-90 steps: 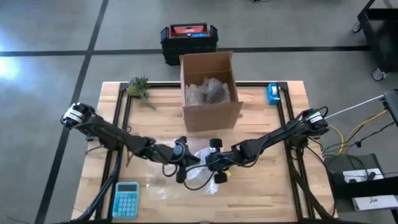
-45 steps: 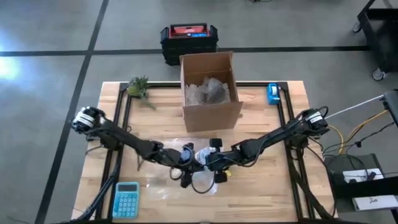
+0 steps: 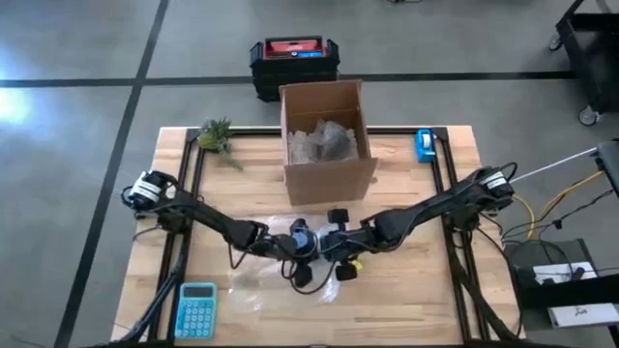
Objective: Wrap mug
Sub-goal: Wrap the white mug with the bubble wrap
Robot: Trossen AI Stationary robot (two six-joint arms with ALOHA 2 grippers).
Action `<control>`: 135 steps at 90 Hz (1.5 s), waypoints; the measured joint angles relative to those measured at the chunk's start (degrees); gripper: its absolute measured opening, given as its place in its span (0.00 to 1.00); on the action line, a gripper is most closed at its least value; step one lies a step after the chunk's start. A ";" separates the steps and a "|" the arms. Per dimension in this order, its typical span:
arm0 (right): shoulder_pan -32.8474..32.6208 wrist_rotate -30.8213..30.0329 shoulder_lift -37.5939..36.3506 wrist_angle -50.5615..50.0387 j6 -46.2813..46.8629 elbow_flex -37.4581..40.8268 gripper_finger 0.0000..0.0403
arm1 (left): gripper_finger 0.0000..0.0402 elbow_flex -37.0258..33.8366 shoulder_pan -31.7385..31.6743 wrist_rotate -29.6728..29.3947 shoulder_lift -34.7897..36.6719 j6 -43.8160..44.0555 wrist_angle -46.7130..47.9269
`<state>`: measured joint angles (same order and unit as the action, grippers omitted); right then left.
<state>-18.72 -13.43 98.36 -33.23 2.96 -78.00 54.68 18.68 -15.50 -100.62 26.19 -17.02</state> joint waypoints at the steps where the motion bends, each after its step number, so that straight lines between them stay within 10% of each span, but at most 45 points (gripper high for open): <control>1: 0.00 0.00 -0.01 -0.79 0.00 -0.42 0.00 | 0.00 0.00 0.00 -0.01 0.02 -0.01 0.00; 49: 1.01 9.64 6.44 2.85 0.00 -1.33 0.00 | 0.00 1.01 0.42 0.43 0.77 0.03 2.99; 103: 1.16 8.88 7.52 2.22 0.35 -1.09 0.00 | 0.00 16.62 3.59 -0.07 4.64 0.35 38.98; 119: 1.61 8.89 7.65 2.09 0.19 -1.02 0.00 | 0.00 15.85 5.34 10.50 5.96 0.48 39.36; 135: 1.75 8.87 7.65 2.25 0.17 -1.00 0.00 | 0.00 15.13 4.92 5.67 3.85 -2.91 35.02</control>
<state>-16.97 -4.56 106.02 -30.97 3.14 -79.00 69.80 23.60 -9.83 -96.77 23.28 18.00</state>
